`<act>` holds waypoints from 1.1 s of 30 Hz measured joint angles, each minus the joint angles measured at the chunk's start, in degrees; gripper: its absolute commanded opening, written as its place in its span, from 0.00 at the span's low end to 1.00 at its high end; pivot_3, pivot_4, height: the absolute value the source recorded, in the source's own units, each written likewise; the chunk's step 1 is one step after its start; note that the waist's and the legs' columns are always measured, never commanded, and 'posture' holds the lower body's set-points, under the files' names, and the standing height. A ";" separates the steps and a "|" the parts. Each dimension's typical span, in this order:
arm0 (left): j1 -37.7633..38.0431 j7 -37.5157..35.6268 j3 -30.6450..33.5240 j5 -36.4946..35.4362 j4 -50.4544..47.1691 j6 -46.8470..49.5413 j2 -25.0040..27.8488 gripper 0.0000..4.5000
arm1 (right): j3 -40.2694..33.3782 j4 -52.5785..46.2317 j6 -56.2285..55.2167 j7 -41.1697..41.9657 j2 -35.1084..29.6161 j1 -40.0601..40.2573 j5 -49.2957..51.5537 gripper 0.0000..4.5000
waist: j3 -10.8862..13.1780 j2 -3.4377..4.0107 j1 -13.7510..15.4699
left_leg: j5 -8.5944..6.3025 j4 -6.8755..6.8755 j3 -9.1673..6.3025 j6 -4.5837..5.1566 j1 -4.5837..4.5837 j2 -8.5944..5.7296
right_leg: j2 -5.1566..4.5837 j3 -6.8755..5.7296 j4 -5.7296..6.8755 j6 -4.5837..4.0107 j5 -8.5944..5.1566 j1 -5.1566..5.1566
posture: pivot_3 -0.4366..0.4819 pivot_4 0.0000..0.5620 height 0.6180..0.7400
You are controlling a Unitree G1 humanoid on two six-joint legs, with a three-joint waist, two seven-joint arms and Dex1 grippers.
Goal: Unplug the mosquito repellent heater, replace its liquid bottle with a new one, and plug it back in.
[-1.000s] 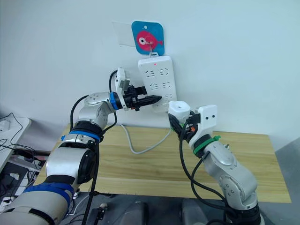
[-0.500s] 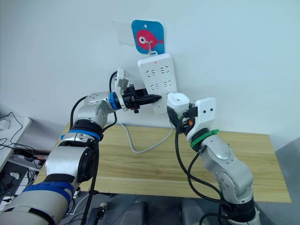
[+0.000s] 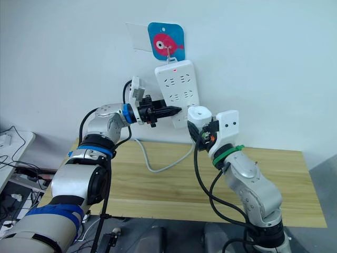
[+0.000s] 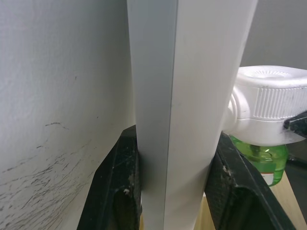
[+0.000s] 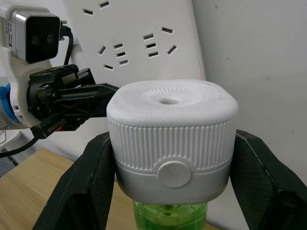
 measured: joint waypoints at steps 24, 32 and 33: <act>0.54 -0.27 0.83 0.33 -2.64 6.88 0.98 0.29 | 6.07 6.94 -8.93 0.48 5.16 -0.38 -12.43 0.65 | 0.00 0.00 -0.35 | 0.13 0.07 -0.06 -0.07 0.14 0.01 | 0.04 -0.02 0.33 -0.04 0.03 0.00 | 0.47 0.28 1.00; 1.51 1.10 1.66 0.76 -3.88 7.55 1.58 0.29 | 8.44 12.24 -11.10 -0.01 7.48 -2.91 -18.28 0.65 | 0.00 0.00 -1.09 | 0.24 0.05 -0.06 -0.22 0.31 0.05 | 0.12 0.03 0.63 -0.05 0.03 0.00 | 0.47 0.28 1.00; 1.63 1.27 1.84 0.82 -3.90 7.55 1.63 0.29 | 8.58 12.79 -11.24 -0.09 7.88 -3.20 -18.83 0.65 | 0.00 0.00 -1.20 | 0.27 0.05 -0.06 -0.25 0.34 0.05 | 0.12 0.03 0.69 -0.05 0.03 0.00 | 0.47 0.28 1.00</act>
